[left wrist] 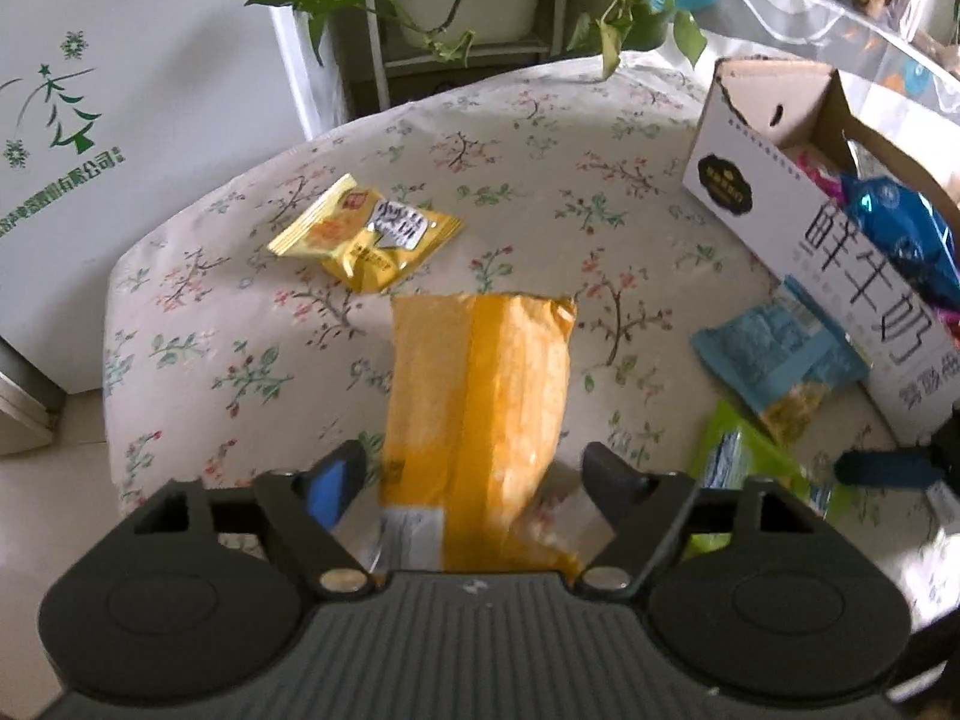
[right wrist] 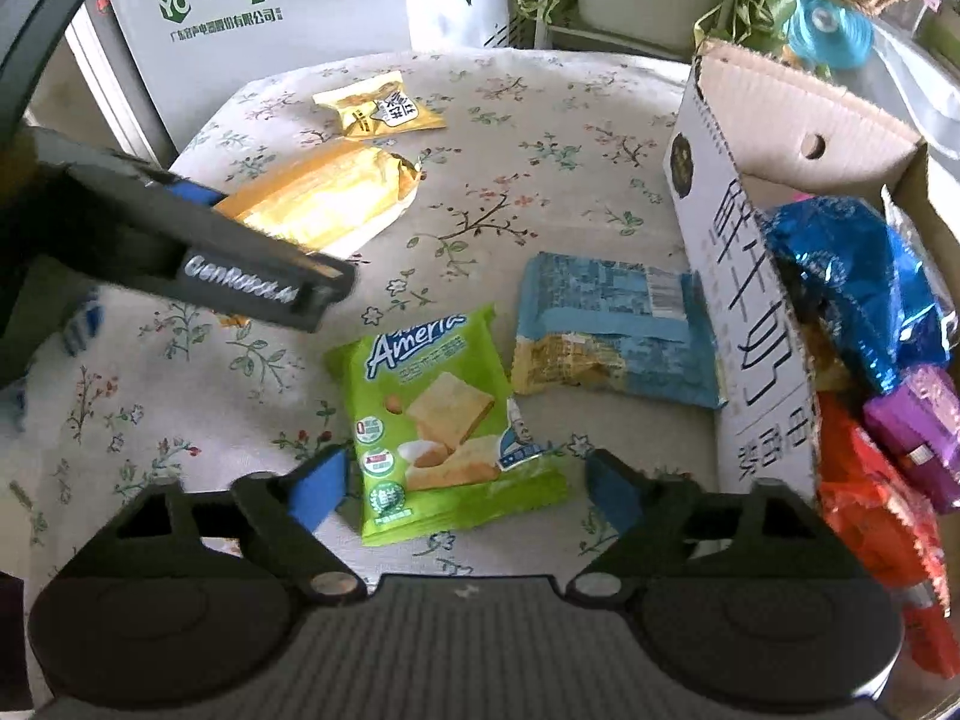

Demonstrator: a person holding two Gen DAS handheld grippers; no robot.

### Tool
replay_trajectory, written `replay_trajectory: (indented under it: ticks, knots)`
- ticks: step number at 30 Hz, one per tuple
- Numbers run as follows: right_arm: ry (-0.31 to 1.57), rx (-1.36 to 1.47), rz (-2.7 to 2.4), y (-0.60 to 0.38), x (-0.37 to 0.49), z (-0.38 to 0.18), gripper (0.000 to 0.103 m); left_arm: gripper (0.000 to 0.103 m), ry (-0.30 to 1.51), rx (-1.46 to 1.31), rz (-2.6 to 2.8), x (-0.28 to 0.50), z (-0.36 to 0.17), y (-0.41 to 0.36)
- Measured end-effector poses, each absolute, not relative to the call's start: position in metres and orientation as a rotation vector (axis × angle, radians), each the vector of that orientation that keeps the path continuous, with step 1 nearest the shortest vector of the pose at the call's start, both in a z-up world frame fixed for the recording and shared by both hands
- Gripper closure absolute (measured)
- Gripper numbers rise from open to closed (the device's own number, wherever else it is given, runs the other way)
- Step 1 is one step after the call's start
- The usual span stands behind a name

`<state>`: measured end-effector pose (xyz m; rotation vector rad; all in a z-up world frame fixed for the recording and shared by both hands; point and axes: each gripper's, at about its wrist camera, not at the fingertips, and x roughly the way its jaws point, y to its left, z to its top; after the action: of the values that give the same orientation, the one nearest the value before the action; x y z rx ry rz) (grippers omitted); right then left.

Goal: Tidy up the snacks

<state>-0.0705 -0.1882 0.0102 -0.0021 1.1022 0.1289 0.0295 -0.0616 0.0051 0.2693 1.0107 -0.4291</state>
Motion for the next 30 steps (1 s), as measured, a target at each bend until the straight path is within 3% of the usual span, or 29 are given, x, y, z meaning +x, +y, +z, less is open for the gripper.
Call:
replay_trajectory:
  ticks: [5, 12, 16, 19, 21, 23, 30]
  knots:
    - [1.097, 0.014, 0.132, -0.189, -0.067, 0.006, 0.002, 0.0, 1.007, 0.295, -0.417, 0.033, -0.005, -0.074]
    - [1.061, -0.063, 0.133, -0.182, -0.066, 0.001, 0.005, 0.0, 1.033, 0.248, -0.426, 0.039, -0.007, -0.068]
    - [1.041, -0.055, 0.136, -0.185, -0.063, 0.005, 0.02, 0.001, 1.031, 0.249, -0.424, 0.037, -0.006, -0.068]
    - [1.037, -0.048, 0.121, -0.188, -0.062, 0.007, 0.028, 0.015, 1.02, 0.242, -0.447, 0.033, -0.002, -0.068]
    - [1.029, -0.06, 0.137, -0.187, -0.062, 0.009, 0.039, 0.038, 1.012, 0.24, -0.459, 0.029, 0.003, -0.068]
    - [1.033, -0.065, 0.159, -0.184, -0.063, 0.01, 0.041, 0.051, 1.014, 0.231, -0.458, 0.027, 0.007, -0.068]
    - [1.035, -0.025, 0.189, -0.186, -0.064, 0.02, 0.044, 0.053, 1.019, 0.204, -0.396, 0.021, 0.015, -0.058]
